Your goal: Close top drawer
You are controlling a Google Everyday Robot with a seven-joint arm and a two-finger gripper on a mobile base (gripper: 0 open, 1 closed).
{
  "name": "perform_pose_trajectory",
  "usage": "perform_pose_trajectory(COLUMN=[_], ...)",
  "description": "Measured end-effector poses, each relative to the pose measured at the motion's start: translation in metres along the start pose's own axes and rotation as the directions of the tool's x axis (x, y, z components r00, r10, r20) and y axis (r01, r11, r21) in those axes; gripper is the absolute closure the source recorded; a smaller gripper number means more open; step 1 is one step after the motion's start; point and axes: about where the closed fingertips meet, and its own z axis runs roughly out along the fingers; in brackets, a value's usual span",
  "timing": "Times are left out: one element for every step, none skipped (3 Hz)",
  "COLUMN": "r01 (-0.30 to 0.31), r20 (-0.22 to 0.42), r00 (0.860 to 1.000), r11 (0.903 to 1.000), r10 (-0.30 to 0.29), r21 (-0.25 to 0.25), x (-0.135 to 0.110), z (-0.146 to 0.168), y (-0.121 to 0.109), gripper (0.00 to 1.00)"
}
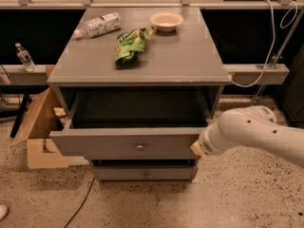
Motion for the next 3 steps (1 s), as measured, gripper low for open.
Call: perform_pose_trajectory(r01=[0.112,0.247,0.334], r20=[0.046,0.094,0.103], r00=[0.993,0.966,0.938], r11=[0.9932,0.9678,0.9424], r10=[-0.111,-0.242,-0.331], r21=[-0.031,-0.046,-0.015], x=[-0.016,-0.035,-0.050], z=[0.010,0.022,0.031], y=[-0.001,-0.005,-0.009], gripper=[1.00,1.00,1.00])
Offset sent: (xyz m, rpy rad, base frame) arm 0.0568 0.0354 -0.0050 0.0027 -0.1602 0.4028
